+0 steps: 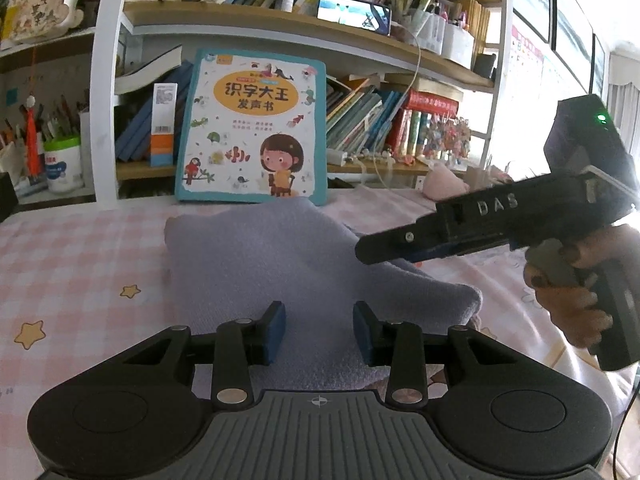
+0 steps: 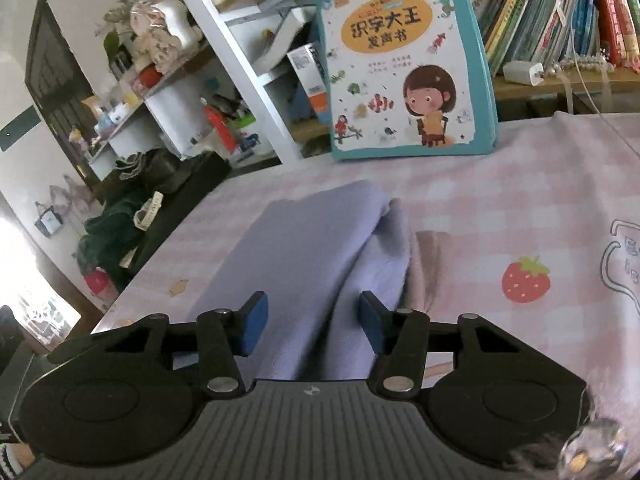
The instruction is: Fold clothes
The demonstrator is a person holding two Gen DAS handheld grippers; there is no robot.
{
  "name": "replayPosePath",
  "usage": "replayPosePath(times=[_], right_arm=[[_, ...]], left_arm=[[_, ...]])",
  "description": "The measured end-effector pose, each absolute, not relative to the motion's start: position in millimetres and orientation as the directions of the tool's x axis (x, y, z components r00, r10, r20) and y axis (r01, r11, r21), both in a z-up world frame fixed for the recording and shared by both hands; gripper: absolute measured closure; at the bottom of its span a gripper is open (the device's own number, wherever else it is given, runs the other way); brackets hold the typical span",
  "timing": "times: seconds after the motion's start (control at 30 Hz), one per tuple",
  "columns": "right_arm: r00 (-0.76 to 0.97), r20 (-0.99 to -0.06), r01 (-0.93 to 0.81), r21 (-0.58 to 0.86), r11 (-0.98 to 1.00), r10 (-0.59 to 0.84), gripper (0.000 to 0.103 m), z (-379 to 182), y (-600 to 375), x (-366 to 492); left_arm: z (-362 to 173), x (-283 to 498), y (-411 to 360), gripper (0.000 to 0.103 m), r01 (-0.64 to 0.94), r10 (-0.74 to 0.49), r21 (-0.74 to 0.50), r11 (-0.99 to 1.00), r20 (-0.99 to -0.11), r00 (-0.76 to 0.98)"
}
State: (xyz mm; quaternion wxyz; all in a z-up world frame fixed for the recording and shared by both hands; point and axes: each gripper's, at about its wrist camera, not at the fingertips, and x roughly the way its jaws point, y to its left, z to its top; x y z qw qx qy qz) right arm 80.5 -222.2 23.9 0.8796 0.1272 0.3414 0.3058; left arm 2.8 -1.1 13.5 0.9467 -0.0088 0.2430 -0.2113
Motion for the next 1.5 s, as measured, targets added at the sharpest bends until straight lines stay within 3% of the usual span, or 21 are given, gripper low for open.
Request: replayPosePath(times=[0.17, 0.23, 0.3, 0.43, 0.57, 0.7, 0.9, 1.0, 1.1, 1.13, 1.23, 1.37, 1.43, 1.5], right_arm=[[0.572, -0.572, -0.435, 0.396, 0.809, 0.588, 0.061, 12.2, -217.4, 79.9], [0.565, -0.562, -0.438, 0.416, 0.797, 0.604, 0.087, 11.2, -219.8, 79.9], [0.572, -0.529, -0.459, 0.428, 0.779, 0.627, 0.090, 16.1, -222.2, 75.4], [0.627, -0.413, -0.545, 0.373, 0.751, 0.660, 0.091, 38.9, -219.6, 48.6], [0.626, -0.544, -0.443, 0.341, 0.829, 0.558, 0.091, 10.2, -217.2, 63.4], [0.579, -0.527, -0.377, 0.504, 0.778, 0.622, 0.091, -5.4, -235.4, 79.0], [0.588, -0.554, -0.409, 0.425, 0.808, 0.589, 0.087, 3.6, -225.7, 75.3], [0.591, -0.550, -0.401, 0.435, 0.807, 0.590, 0.080, 5.1, -225.4, 77.5], [0.596, -0.551, -0.387, 0.441, 0.810, 0.585, 0.081, 4.8, -224.7, 81.9], [0.598, -0.550, -0.384, 0.442, 0.811, 0.583, 0.089, 4.9, -224.1, 82.6], [0.634, -0.516, -0.423, 0.393, 0.816, 0.577, 0.092, 16.7, -219.8, 70.7], [0.683, -0.446, -0.489, 0.311, 0.815, 0.579, 0.092, 38.2, -215.8, 44.6], [0.685, -0.496, -0.456, 0.280, 0.845, 0.534, 0.092, 28.9, -213.6, 52.0], [0.638, -0.561, -0.401, 0.342, 0.850, 0.527, 0.092, 3.1, -218.2, 69.6]], left_arm=[[12.2, 4.7, 0.2, 0.066, 0.387, -0.407, -0.142, 0.911, -0.455, 0.792], [11.9, 4.8, -0.7, 0.066, 0.382, -0.403, -0.141, 0.913, -0.456, 0.794], [11.9, 5.5, -1.4, 0.065, 0.379, -0.399, -0.140, 0.915, -0.459, 0.794], [12.1, 8.6, 1.8, 0.065, 0.375, -0.410, -0.170, 0.911, -0.461, 0.787], [11.4, 10.6, 2.7, 0.064, 0.380, -0.421, -0.184, 0.906, -0.468, 0.777], [11.6, 10.7, 1.5, 0.064, 0.380, -0.421, -0.185, 0.906, -0.471, 0.775], [27.8, 1.0, 7.8, 0.061, 0.374, -0.426, -0.204, 0.904, -0.394, 0.815], [38.0, 3.8, 9.0, 0.062, 0.374, -0.418, -0.189, 0.908, -0.360, 0.834], [38.8, 16.9, 5.7, 0.062, 0.361, -0.398, -0.168, 0.917, -0.387, 0.832], [36.6, 22.8, 4.1, 0.062, 0.356, -0.393, -0.167, 0.919, -0.406, 0.825], [26.0, 37.7, -0.4, 0.063, 0.346, -0.383, -0.168, 0.923, -0.468, 0.796], [15.9, 39.7, 1.3, 0.063, 0.357, -0.408, -0.198, 0.913, -0.468, 0.784], [14.8, 40.8, 1.7, 0.062, 0.359, -0.412, -0.203, 0.911, -0.470, 0.781], [13.6, 41.9, 2.1, 0.062, 0.361, -0.416, -0.208, 0.909, -0.472, 0.777]])
